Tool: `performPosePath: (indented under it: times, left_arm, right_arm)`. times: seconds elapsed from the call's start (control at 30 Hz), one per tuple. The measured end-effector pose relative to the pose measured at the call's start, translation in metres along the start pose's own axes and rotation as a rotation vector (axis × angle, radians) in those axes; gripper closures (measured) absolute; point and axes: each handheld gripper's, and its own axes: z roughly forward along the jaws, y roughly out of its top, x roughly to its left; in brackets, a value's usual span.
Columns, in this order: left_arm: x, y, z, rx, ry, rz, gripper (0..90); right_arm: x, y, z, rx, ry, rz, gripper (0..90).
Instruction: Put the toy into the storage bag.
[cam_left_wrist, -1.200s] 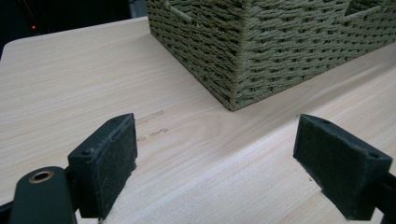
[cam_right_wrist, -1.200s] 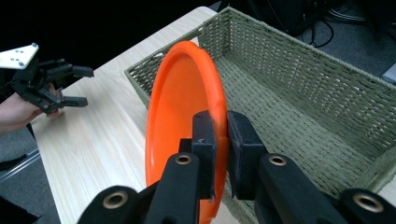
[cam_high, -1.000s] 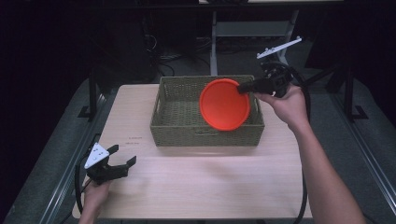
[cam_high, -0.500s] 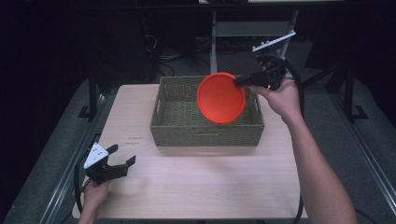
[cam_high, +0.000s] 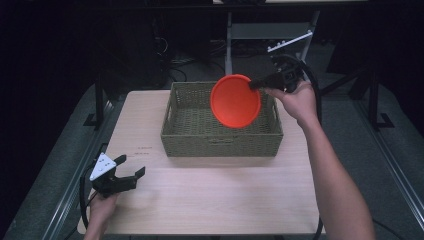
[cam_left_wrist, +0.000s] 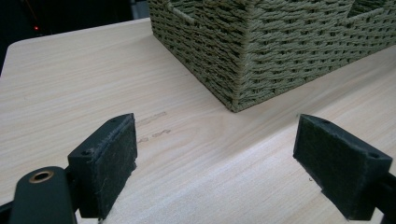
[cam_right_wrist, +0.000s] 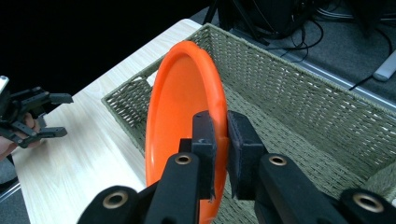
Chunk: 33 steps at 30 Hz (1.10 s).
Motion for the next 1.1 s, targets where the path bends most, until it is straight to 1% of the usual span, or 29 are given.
performPosePath:
  times: [0.07, 0.1, 0.23, 0.4, 0.43, 0.5, 0.53, 0.57, 0.73, 0.77, 0.8, 0.9, 0.97, 1.03, 1.1]
  left_arm:
    - [0.000, 0.000, 0.000, 0.000, 0.001, 0.005, 12.9]
    - [0.000, 0.000, 0.000, -0.001, 0.000, -0.006, 12.9]
    - [0.000, 0.000, 0.001, -0.001, 0.002, -0.003, 12.9]
    - [0.001, 0.000, 0.001, 0.001, 0.002, -0.006, 12.9]
    - [0.000, 0.000, 0.002, -0.001, 0.003, -0.009, 12.9]
    - [0.001, 0.000, 0.002, 0.002, 0.005, -0.005, 12.9]
    - [0.000, 0.000, 0.002, -0.003, 0.002, -0.018, 12.9]
    - [0.000, 0.000, 0.002, 0.002, 0.002, -0.013, 12.9]
    - [0.001, -0.001, 0.001, 0.005, 0.004, -0.004, 12.9]
    - [0.002, 0.000, 0.001, 0.004, 0.005, -0.008, 12.9]
    - [0.002, -0.001, 0.001, 0.002, 0.005, -0.012, 12.9]
    - [0.002, 0.000, 0.001, 0.001, 0.005, -0.012, 12.9]
    - [0.002, -0.001, 0.002, 0.003, 0.005, -0.012, 12.9]
    - [0.001, 0.000, 0.002, 0.003, 0.005, -0.010, 12.9]
    - [0.002, 0.000, 0.001, 0.002, 0.004, -0.010, 12.9]
  right_arm:
    - [-0.002, 0.001, 0.003, -0.003, 0.001, 0.003, 82.1]
    - [-0.004, 0.001, 0.006, -0.002, 0.000, 0.007, 82.1]
    - [-0.008, 0.003, 0.011, -0.005, -0.005, 0.015, 82.0]
    - [-0.016, 0.003, 0.019, -0.003, -0.011, 0.037, 82.1]
    - [-0.019, 0.003, 0.023, 0.002, -0.012, 0.045, 82.1]
    - [-0.020, 0.003, 0.024, 0.001, -0.017, 0.051, 82.0]
    - [-0.023, 0.002, 0.027, -0.002, -0.018, 0.048, 82.1]
    - [-0.024, 0.002, 0.029, 0.000, -0.015, 0.061, 82.1]
    - [-0.031, 0.000, 0.040, 0.012, -0.031, 0.089, 82.1]
    - [-0.033, -0.001, 0.042, 0.013, -0.030, 0.090, 82.1]
    - [-0.035, -0.002, 0.045, 0.015, -0.037, 0.105, 82.1]
    - [-0.037, -0.004, 0.047, 0.015, -0.039, 0.109, 82.1]
    - [-0.039, -0.005, 0.049, 0.020, -0.039, 0.124, 82.1]
    - [-0.039, -0.005, 0.052, 0.034, -0.049, 0.114, 82.1]
    - [-0.039, -0.005, 0.052, 0.035, -0.051, 0.114, 82.0]
